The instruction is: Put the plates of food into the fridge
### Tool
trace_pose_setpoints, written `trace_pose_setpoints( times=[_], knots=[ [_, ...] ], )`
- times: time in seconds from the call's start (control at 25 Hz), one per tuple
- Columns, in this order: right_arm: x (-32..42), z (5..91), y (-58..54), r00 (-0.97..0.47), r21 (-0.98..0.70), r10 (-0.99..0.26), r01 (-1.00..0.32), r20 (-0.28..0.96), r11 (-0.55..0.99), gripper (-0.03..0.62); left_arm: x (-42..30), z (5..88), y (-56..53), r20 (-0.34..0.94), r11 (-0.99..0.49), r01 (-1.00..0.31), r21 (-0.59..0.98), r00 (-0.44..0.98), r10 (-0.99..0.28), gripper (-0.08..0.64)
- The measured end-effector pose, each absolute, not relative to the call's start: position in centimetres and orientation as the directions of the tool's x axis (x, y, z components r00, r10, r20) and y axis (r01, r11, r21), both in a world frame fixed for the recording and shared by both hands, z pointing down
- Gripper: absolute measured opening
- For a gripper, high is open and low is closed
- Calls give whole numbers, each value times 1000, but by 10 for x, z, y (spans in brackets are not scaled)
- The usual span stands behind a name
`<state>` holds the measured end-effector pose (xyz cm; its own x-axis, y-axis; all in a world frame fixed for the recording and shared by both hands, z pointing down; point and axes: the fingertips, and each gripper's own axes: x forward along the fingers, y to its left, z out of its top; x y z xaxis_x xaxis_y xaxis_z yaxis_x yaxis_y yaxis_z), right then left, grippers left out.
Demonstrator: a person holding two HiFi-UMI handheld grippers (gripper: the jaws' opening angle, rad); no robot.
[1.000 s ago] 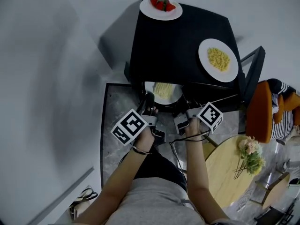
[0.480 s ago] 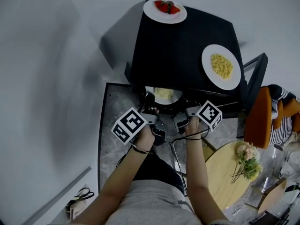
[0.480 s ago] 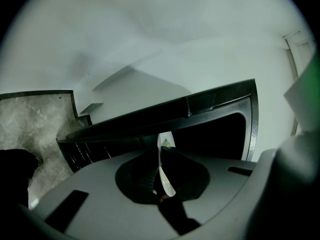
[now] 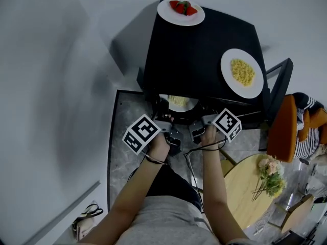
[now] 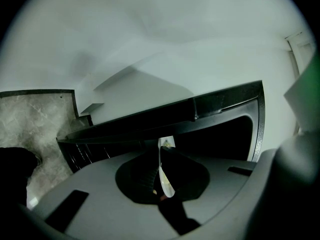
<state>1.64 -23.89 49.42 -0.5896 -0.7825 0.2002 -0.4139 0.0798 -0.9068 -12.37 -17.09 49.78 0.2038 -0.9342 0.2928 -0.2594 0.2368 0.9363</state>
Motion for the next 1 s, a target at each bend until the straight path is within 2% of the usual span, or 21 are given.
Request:
trace_pose_setpoints(
  times=[0.04, 0.12, 0.16, 0.28, 0.4, 0.48, 0.64, 1.0],
  knots=[
    [19, 493, -239, -581, -901, -788, -425, 202, 82, 33, -124, 497, -171, 293, 237, -260, 936, 202, -934, 21],
    [26, 490, -238, -566, -888, -798, -452, 207, 90, 99, -124, 497, -172, 294, 240, -258, 936, 200, -935, 21],
    [30, 488, -236, -558, -875, -802, -475, 213, 98, 100, -124, 497, -172, 294, 240, -255, 936, 199, -935, 21],
    [43, 486, -219, -524, -797, -819, -586, 234, 148, 100, -124, 499, -173, 292, 242, -243, 939, 199, -935, 21],
    [38, 477, -184, -531, -657, -825, -694, 190, 295, 95, -123, 499, -174, 290, 240, -237, 941, 203, -935, 21],
    [16, 474, -158, -594, -530, -785, -730, 177, 432, 39, -123, 498, -175, 284, 233, -238, 943, 208, -936, 21],
    [-31, 491, -133, -699, -417, -666, -704, 260, 575, 15, -125, 497, -174, 284, 235, -228, 945, 211, -935, 20],
    [-41, 503, -147, -685, -420, -663, -720, 301, 553, 14, -123, 498, -174, 286, 242, -206, 948, 222, -932, 20]
  ],
)
